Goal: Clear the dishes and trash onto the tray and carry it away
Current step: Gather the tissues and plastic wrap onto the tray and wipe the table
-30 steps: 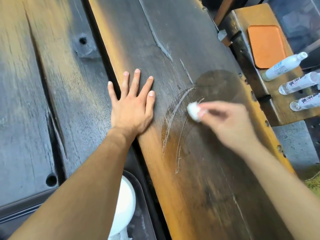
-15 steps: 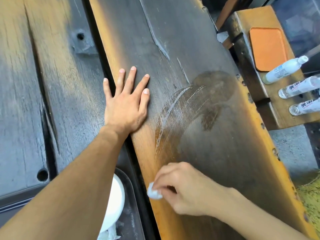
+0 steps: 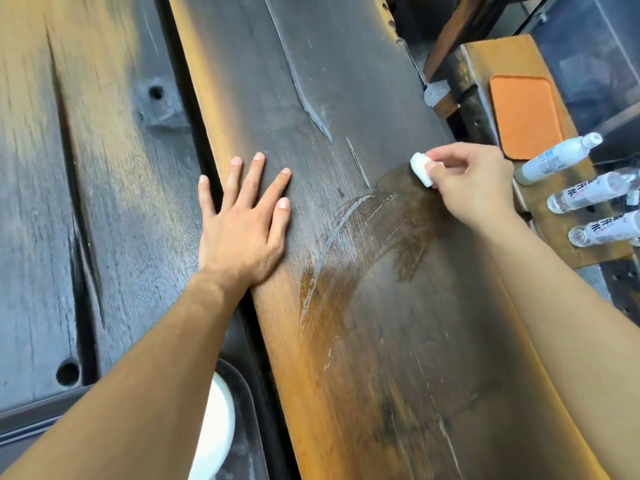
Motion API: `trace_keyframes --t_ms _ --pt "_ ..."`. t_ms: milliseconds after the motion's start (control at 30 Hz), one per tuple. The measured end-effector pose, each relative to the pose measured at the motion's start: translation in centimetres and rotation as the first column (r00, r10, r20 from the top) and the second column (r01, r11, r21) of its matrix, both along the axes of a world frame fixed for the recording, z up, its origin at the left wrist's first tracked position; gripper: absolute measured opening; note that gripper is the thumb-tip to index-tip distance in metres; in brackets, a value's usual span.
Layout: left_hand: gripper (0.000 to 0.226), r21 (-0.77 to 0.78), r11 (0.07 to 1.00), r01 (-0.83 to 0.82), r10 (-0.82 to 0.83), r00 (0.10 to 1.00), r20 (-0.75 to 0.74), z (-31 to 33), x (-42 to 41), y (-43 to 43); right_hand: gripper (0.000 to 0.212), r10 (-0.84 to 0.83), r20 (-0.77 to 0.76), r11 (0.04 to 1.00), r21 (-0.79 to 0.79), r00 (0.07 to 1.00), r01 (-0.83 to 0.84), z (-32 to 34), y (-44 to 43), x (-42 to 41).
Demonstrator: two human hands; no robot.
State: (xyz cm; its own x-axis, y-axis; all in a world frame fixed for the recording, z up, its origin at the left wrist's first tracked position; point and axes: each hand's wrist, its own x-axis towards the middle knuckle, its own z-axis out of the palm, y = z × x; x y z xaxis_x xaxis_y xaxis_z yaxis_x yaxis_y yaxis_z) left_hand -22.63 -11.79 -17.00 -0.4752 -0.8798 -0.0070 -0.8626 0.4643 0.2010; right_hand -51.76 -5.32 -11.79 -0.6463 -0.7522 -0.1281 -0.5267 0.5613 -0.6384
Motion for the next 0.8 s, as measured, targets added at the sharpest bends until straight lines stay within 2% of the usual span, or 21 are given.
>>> trace_keyframes --t_ms 100,200,233,300,367,467,533,700,800 --pt "0.053 -0.009 1.0 -0.001 0.001 1.0 0.001 0.0 0.0 0.0 0.017 0.025 -0.069 1.0 -0.01 0.997 -0.025 0.0 -0.1 -0.1" --pt "0.053 -0.006 1.0 0.001 -0.001 1.0 0.0 0.0 0.1 0.0 0.016 -0.13 0.128 0.989 -0.06 0.983 0.138 -0.8 -0.2 -1.3" --pt "0.053 -0.004 1.0 0.002 -0.002 1.0 0.002 0.0 0.1 0.0 0.018 -0.173 0.13 0.981 -0.069 0.976 0.183 -1.0 0.0 -2.0" --pt "0.053 -0.002 1.0 0.001 -0.001 1.0 0.004 0.0 0.1 0.1 0.018 -0.159 0.03 0.984 -0.078 0.987 0.161 -1.1 0.4 -2.7" --pt "0.053 0.0 1.0 -0.001 0.001 1.0 0.005 0.0 0.1 0.1 0.02 -0.054 -0.155 0.996 -0.08 0.986 0.042 -1.0 1.0 -2.4" --pt "0.053 -0.005 1.0 0.001 -0.001 1.0 0.006 0.0 0.1 0.0 0.031 0.208 -0.443 0.952 -0.115 0.872 -0.285 -1.4 1.6 -1.1" --pt "0.053 -0.007 1.0 0.0 0.0 1.0 0.004 0.0 0.1 0.0 0.03 0.308 -0.529 0.921 -0.045 0.791 -0.388 -2.1 2.2 -0.5" --pt "0.053 -0.008 1.0 -0.003 0.004 1.0 0.005 -0.1 0.1 0.0 0.033 0.367 -0.542 0.904 0.015 0.756 -0.428 -2.1 2.8 -0.7" --pt "0.053 -0.006 1.0 -0.001 0.001 1.0 0.008 -0.1 0.1 0.0 0.03 0.252 -0.37 0.961 -0.013 0.894 -0.276 -1.2 2.0 -1.3"
